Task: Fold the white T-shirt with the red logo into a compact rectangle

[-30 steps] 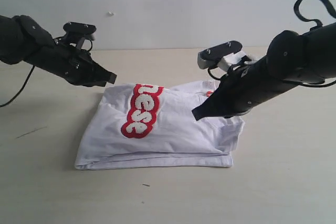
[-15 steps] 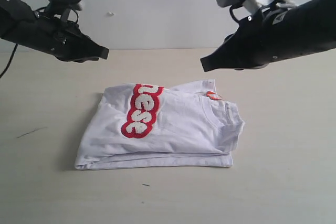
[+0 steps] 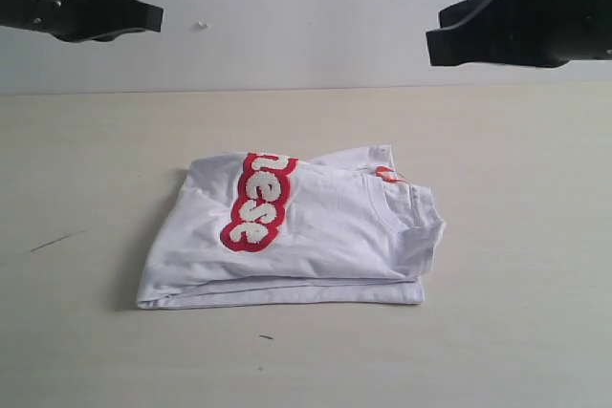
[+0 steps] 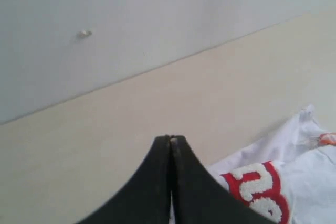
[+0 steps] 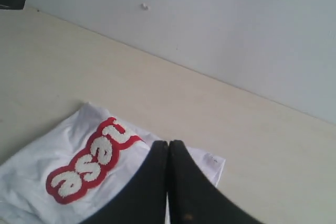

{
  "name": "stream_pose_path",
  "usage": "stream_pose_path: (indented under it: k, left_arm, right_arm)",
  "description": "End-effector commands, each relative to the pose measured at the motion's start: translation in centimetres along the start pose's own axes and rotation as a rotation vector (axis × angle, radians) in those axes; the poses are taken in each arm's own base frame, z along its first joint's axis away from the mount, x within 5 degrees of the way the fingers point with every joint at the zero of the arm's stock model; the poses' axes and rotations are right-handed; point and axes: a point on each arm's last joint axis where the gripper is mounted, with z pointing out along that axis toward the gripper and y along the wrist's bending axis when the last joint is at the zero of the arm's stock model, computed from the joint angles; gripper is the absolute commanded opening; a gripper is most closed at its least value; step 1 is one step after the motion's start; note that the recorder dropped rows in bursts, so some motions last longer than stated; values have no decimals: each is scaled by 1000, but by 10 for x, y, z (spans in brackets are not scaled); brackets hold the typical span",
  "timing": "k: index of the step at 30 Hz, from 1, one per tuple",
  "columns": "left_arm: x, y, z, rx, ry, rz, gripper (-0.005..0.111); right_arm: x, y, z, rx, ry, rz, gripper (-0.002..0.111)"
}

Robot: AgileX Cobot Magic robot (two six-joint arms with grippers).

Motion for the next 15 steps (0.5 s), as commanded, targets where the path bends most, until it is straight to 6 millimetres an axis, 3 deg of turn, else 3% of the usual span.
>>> stream_pose_path:
  k: [1,7,15]
  left_arm:
    - [-22,-9,-35,4,-96,17,0]
    - [-44,-16,-90,-24,-252,-16,0]
    - [-33,-14,-132,-147,-407,-45,0]
  right_arm:
    - [-10,1,-23,9,-87,-5,0]
    - [-17,3,-57,23,-204,-7,0]
    - [-12,5,-96,52,-354,7,0]
